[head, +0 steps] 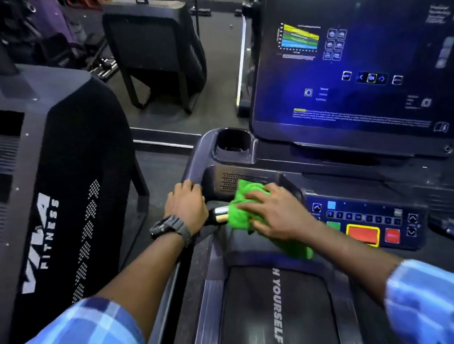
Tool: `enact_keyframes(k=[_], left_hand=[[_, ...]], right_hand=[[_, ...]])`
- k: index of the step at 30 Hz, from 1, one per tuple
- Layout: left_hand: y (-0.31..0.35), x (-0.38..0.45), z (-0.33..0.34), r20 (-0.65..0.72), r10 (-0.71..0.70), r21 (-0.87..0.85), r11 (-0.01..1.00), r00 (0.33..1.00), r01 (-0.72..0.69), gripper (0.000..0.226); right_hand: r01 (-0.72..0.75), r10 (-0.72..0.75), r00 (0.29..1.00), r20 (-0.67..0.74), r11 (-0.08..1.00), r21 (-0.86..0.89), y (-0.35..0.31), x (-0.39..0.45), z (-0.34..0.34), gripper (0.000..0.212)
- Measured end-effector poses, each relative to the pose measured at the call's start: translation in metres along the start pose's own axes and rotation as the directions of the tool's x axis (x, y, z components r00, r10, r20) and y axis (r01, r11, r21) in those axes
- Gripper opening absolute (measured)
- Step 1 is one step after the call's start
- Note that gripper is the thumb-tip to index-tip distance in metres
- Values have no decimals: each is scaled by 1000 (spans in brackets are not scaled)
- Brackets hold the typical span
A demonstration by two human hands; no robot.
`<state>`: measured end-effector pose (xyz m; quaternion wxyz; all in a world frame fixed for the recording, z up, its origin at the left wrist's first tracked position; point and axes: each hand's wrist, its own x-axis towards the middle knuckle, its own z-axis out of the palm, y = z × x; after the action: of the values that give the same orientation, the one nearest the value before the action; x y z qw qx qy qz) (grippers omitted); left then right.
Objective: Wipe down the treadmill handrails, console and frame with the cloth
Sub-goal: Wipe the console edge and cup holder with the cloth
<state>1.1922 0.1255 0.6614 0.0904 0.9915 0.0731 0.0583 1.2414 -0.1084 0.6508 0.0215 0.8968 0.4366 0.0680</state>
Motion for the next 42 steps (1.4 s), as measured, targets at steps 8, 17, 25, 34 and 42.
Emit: enact_keyframes(k=[8,17,25,34,42], left_hand=[[-2,4,-3,5,-20,-30,999,1000,20,30],[-10,13,1,-35,-33,-126,992,999,29,31],[-9,40,6,-114,-327,-399,880,938,258,41],[-10,65,7,-131,-259,-286,934,957,214,21],[-7,79,10,-176,-281,-283,932,944,225,19]], right_hand=[[-317,314,948,51,946,61,-57,68,10,38],[-250,265,963,-50,946,209,-32,84,19,31],[-154,189,952,-241,975,157,-37,176,31,29],[61,-23,954,-300,991,119,-10,197,35,33],[49,-43,977,-211,999,22,38,181,32,44]])
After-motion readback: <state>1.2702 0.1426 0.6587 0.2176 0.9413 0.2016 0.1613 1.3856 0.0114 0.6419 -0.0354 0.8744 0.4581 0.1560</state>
